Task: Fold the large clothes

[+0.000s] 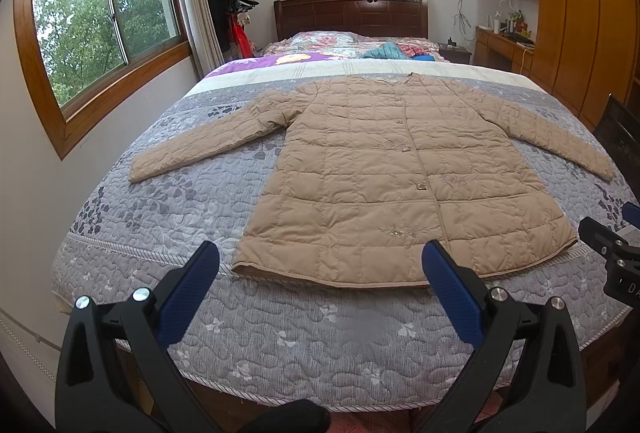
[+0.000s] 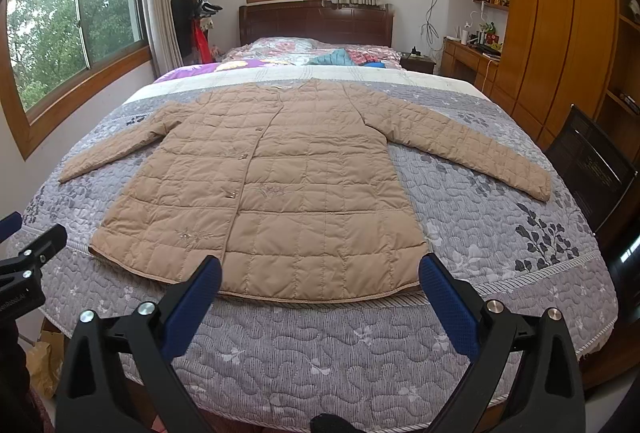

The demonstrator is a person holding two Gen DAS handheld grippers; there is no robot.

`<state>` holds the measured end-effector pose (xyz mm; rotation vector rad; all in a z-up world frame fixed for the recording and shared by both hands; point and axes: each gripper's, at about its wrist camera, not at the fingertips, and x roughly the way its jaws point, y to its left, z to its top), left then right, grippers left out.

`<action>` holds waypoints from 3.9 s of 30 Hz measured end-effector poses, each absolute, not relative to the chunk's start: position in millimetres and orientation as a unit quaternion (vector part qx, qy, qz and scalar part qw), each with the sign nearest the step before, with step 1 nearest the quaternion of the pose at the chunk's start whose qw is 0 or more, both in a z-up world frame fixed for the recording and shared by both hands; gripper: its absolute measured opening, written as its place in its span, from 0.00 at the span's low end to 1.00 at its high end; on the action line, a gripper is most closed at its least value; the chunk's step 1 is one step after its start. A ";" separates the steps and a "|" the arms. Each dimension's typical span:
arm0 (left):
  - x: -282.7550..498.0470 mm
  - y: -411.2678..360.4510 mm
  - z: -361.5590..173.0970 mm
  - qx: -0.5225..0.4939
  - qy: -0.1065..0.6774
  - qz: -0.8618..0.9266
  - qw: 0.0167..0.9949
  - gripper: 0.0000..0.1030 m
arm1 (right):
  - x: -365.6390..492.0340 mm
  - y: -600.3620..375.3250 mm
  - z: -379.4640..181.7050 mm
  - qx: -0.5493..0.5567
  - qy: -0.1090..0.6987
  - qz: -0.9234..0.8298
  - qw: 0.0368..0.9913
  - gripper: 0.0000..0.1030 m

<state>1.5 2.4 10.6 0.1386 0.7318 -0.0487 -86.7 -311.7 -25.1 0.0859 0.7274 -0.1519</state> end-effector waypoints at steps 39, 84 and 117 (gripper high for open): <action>8.9 2.6 -0.4 0.067 0.374 -0.052 0.923 0.97 | -78.9 -312.9 -28.5 0.042 0.363 -0.071 0.928 0.96; 406.3 -280.4 -93.2 0.059 0.528 -0.244 0.811 0.74 | 94.9 -824.1 -171.1 0.359 0.470 -0.251 0.766 0.51; 402.6 -229.1 -109.3 0.012 0.539 -0.276 0.796 0.33 | 281.9 -562.7 -112.7 0.244 0.461 0.079 0.850 0.36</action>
